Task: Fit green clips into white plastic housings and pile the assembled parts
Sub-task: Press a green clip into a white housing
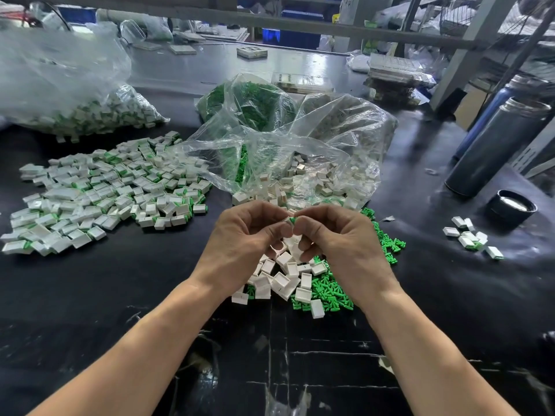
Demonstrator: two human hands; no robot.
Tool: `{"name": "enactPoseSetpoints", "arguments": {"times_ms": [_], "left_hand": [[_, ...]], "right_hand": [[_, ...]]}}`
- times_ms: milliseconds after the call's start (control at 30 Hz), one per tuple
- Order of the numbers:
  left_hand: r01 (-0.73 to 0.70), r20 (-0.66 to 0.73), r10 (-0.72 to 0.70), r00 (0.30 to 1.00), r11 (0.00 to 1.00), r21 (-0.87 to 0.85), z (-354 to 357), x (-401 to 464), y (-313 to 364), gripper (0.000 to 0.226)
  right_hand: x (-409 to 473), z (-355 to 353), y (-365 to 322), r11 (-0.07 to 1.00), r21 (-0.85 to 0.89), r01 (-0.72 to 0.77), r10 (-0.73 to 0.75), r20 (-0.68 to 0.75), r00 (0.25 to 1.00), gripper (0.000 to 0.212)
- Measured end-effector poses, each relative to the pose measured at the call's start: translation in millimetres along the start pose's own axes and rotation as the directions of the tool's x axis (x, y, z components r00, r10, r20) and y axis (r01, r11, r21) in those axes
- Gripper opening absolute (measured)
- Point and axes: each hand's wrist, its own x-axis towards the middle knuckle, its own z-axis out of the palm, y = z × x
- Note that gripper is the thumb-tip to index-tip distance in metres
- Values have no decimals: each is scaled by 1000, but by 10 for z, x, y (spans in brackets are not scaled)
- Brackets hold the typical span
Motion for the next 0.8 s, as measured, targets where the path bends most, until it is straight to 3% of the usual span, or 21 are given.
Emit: {"name": "enactPoseSetpoints", "arguments": {"times_ms": [233, 300, 500, 800], "left_hand": [[-38, -17, 40, 999, 995, 90, -4, -9, -4, 10], [-55, -26, 59, 998, 990, 134, -5, -10, 2, 13], [-76, -46, 89, 995, 969, 236, -15, -11, -3, 25], [-68, -65, 90, 994, 957, 281, -2, 0, 12, 28]], "right_hand": [[-29, 29, 7, 911, -386, 143, -174, -48, 984, 25], [-43, 44, -5, 893, -426, 148, -186, -48, 981, 28], [-61, 78, -44, 808, -555, 199, -247, -12, 969, 7], [-94, 175, -57, 720, -638, 273, -372, -23, 928, 2]]}}
